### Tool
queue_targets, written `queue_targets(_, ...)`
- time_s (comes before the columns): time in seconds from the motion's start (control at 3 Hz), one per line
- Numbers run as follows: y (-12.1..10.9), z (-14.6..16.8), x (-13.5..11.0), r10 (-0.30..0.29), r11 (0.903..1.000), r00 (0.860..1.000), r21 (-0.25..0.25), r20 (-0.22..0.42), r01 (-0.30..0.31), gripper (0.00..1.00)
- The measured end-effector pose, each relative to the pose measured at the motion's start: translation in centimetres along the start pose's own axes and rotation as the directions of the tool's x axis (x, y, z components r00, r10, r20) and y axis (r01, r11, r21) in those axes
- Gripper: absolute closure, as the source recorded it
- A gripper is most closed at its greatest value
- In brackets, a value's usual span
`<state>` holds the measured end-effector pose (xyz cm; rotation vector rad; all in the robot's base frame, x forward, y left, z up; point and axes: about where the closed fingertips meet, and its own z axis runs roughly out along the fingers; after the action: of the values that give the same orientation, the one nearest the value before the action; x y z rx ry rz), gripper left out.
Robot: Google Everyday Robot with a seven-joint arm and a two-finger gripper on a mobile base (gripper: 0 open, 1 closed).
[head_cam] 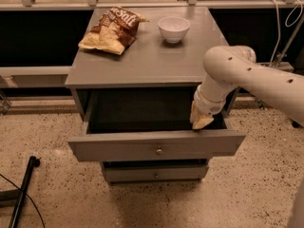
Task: Open top drawer
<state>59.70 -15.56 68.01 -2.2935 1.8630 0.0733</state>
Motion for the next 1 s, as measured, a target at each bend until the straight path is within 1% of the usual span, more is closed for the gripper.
queue_targets(0.33, 0.2, 2.1, 1.6, 0.047, 0.9986, 0.999, -0.025, -0.011, -0.047, 0.63)
queue_targets(0.67, 1.5, 4.6, 2.3, 0.070, 0.9926, 0.997, -0.100, 0.020, -0.068, 0.62)
queue_targets(1.0, 2.0, 4.9, 2.0, 0.069, 0.9906, 0.997, -0.121, 0.032, -0.064, 0.62)
